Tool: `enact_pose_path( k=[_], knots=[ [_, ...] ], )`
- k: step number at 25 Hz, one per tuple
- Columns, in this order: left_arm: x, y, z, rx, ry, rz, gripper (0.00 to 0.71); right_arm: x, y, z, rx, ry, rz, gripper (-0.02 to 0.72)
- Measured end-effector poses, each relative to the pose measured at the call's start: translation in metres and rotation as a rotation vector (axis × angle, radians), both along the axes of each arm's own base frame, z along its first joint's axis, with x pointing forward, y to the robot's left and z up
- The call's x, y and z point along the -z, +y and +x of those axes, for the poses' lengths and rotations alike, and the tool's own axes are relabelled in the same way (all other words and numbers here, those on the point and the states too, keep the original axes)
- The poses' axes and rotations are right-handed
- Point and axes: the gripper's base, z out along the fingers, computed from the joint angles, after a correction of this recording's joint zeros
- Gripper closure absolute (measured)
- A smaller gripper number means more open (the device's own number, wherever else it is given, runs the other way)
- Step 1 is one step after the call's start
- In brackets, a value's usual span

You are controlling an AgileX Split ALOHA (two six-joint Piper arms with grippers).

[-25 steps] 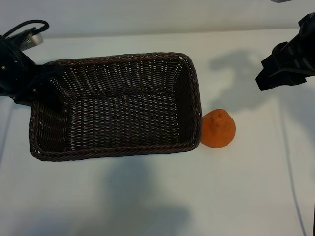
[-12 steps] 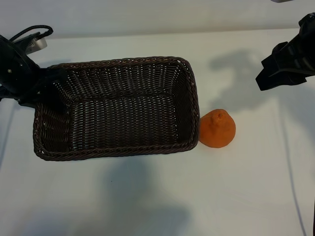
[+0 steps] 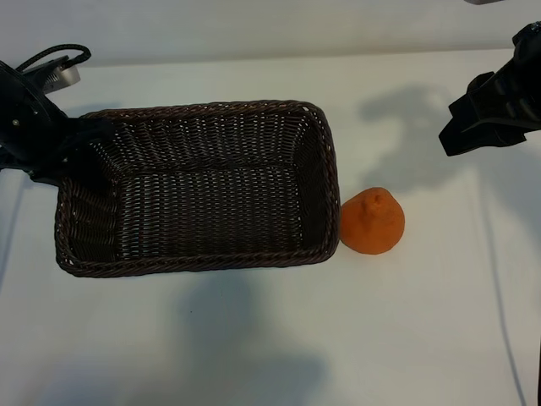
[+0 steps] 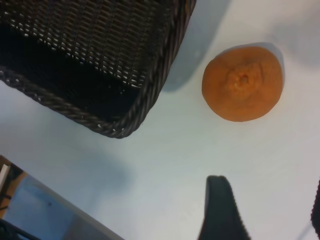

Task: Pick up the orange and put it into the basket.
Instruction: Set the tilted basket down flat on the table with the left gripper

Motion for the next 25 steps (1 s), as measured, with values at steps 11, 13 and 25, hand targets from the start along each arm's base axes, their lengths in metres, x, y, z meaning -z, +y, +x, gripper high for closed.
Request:
enact_pose_path(
  k=[11, 13, 25],
  knots=[
    [0.003, 0.0, 0.001, -0.001, 0.006, 0.0, 0.552, 0.0, 0.0, 0.0, 0.0, 0.0, 0.0, 0.27],
    [0.007, 0.0, 0.002, -0.001, 0.019, -0.001, 0.552, 0.0, 0.0, 0.0, 0.0, 0.0, 0.0, 0.27],
    [0.02, 0.0, 0.005, -0.002, 0.053, -0.002, 0.552, 0.0, 0.0, 0.0, 0.0, 0.0, 0.0, 0.27]
  ],
)
